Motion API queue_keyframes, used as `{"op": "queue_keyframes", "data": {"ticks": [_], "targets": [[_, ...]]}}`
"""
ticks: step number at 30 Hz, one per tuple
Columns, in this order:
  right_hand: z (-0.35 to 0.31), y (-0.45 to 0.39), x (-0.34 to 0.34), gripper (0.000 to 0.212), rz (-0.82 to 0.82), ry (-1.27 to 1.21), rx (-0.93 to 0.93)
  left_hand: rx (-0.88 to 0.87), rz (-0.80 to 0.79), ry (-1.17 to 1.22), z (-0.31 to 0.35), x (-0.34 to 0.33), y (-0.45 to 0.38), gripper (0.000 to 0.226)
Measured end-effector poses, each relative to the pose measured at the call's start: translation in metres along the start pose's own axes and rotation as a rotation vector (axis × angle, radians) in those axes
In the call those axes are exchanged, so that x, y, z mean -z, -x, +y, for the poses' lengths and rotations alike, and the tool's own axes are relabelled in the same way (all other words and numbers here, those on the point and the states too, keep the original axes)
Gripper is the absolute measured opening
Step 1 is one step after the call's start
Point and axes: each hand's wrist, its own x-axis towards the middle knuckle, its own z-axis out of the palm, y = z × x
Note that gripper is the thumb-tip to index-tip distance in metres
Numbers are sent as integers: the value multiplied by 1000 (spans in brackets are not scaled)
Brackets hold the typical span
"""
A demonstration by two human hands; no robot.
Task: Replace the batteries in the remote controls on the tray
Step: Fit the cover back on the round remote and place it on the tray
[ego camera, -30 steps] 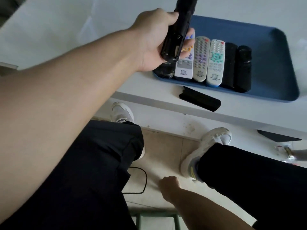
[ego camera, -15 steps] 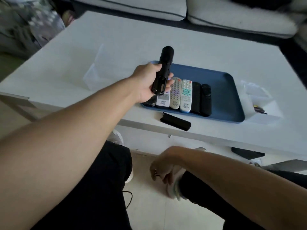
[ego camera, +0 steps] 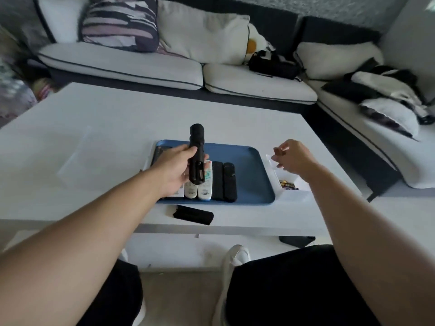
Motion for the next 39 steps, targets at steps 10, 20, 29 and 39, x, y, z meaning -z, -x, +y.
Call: {"op": "queue_keyframes", "data": {"ticks": [10, 20, 29, 39], "targets": [[67, -18, -16, 30, -31, 615, -149, -1, -44, -72, -12, -3, -18, 24], [56, -27, -18, 16, -40, 700, -157, 4, -18, -136, -15, -2, -27, 23], [-78, 23, -69, 26, -29, 387, 295, 16, 139, -38, 1, 18, -15, 20], [-181, 55, -171, 20, -301, 381, 725, -149, 584, 145, 9, 107, -7, 14]]}}
